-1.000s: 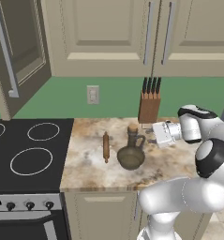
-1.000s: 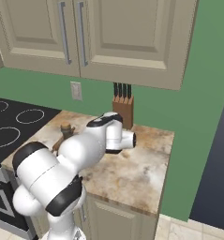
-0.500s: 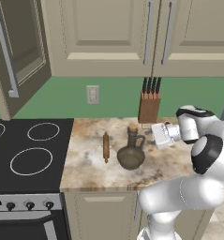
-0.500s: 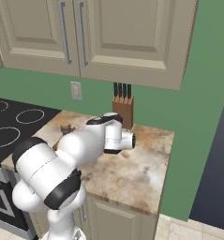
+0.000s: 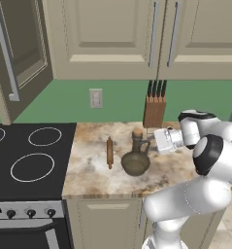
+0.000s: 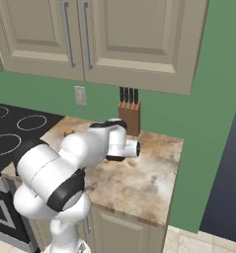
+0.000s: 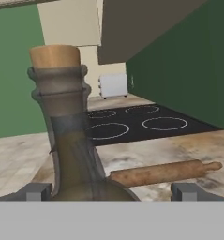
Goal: There are various items on the counter. Only move the condiments/shakers into the cabinet.
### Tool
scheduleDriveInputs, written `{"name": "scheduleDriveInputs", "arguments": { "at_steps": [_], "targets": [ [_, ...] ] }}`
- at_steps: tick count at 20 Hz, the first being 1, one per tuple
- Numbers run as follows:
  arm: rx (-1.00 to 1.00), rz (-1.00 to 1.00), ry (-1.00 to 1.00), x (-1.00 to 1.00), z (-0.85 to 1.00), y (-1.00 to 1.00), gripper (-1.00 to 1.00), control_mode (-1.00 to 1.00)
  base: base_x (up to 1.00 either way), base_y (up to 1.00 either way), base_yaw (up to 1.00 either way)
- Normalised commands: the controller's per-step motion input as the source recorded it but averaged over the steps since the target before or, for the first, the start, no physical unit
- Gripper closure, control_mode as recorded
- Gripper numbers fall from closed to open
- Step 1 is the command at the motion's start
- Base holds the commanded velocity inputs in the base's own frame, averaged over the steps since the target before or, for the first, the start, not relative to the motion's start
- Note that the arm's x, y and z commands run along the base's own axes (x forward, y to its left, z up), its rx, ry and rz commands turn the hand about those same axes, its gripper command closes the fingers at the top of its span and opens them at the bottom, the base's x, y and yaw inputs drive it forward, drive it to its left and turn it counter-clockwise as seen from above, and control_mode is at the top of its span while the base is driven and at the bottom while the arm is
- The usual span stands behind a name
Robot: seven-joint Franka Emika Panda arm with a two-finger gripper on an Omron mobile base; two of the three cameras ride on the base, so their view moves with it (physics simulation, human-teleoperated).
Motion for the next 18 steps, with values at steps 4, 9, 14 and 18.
{"name": "scheduleDriveInputs", "arguments": {
  "at_steps": [4, 9, 14, 18],
  "targets": [
    [0.00, 0.00, 0.00, 0.08, -0.06, 0.00, -1.00, -1.00, 0.00, 0.00, 0.00],
    [0.00, 0.01, 0.00, 0.04, -0.09, 0.00, -1.00, -1.00, 0.00, 0.00, 0.00],
    [0.00, 0.03, 0.00, 0.00, -0.02, 0.11, -1.00, -1.00, 0.00, 0.00, 0.00],
    [0.02, 0.06, 0.00, 0.00, 0.00, 0.17, -1.00, -1.00, 0.00, 0.00, 0.00]
  ]
}}
